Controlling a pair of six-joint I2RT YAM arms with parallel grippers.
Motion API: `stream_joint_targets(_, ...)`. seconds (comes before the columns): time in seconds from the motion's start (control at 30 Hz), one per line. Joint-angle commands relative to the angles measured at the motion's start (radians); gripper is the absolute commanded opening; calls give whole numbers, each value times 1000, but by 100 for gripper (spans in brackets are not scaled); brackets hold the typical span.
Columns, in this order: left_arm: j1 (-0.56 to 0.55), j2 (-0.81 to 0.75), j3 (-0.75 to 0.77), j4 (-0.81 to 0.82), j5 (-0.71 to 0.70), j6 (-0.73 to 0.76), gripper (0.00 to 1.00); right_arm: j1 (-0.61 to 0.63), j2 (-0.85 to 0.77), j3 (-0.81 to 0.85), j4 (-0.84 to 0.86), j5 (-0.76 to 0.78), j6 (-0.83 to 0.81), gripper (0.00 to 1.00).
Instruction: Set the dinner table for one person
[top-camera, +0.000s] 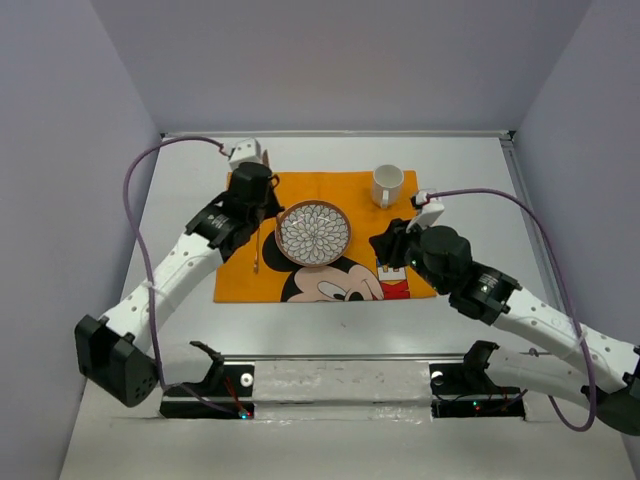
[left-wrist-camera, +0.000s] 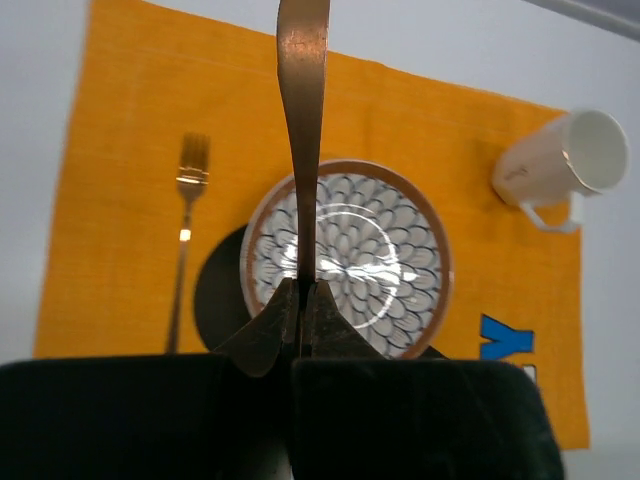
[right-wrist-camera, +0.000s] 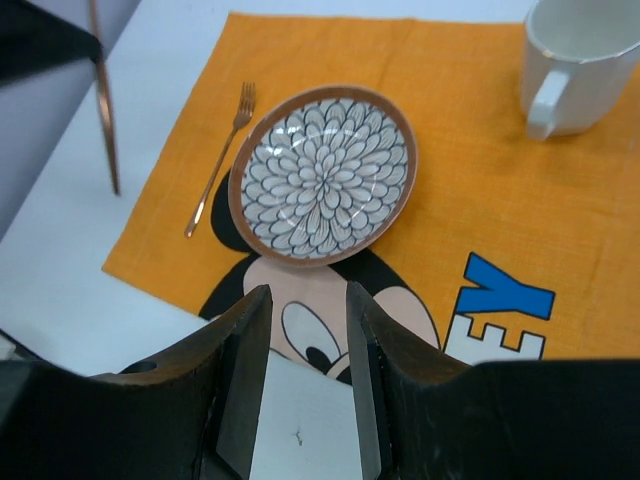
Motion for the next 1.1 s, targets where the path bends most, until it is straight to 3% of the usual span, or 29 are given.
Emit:
stream_joint_targets(0.0, -146, 115, 56, 74, -35, -97, 0, -16, -83, 85, -77, 143, -13, 41)
stream_joint_targets(0.2, -301, 366, 107, 319, -20, -171, 0, -27, -202, 95, -172, 171, -10, 41)
stream_joint_targets(0.37, -385, 563, 278, 330, -17, -165, 0, -27, -253, 86, -221, 221, 1, 41)
stream_joint_targets(0.53, -390, 728, 363, 341, 46, -217, 0, -27, -254, 83, -233, 189, 8, 42)
stream_joint_targets(1.07, -372, 854, 364, 363, 66, -301, 0, -27, -253, 75, -236, 175, -1, 42)
